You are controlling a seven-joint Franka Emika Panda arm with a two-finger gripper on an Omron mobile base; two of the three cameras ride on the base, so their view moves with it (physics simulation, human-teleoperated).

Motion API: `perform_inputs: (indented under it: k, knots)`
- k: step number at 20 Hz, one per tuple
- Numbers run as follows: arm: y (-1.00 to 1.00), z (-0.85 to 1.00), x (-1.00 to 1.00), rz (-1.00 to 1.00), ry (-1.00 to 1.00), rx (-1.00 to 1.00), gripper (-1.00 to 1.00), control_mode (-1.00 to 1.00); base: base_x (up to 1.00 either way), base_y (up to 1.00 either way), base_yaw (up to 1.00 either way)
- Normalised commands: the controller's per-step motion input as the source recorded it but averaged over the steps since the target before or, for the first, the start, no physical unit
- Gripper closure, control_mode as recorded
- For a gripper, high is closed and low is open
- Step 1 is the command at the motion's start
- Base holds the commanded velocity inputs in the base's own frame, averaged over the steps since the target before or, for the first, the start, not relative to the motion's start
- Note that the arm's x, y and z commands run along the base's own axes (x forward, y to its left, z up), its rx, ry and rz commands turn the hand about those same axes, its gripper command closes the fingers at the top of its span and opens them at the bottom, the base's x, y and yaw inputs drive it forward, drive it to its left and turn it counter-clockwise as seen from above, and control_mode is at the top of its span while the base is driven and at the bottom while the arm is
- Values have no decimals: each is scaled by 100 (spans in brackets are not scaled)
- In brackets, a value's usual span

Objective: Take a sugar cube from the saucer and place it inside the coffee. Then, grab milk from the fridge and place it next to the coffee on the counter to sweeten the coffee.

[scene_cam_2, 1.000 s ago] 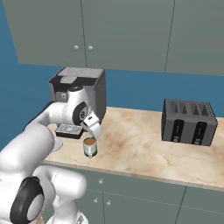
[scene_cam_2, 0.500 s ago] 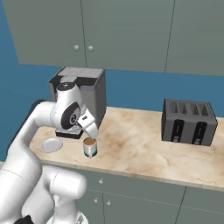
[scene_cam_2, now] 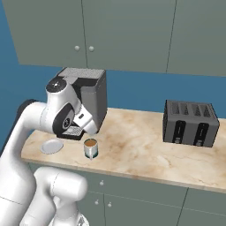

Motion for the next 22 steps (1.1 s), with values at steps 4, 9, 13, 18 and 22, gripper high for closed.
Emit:
perform_inputs:
  k: [4,9,13,18,22]
  knots:
    - [1,22,-15,8,-3,0,-100,-100,0,0,0]
    - [0,0,0,0,-1,0,-100,-100,0,0,0]
    - [0,0,-2,0,0,0,-100,100,-26,0,9]
    - [0,0,0,0,0,0,-100,100,-83,-4,40]
    - [0,0,0,0,0,0,-100,100,-29,-39,6]
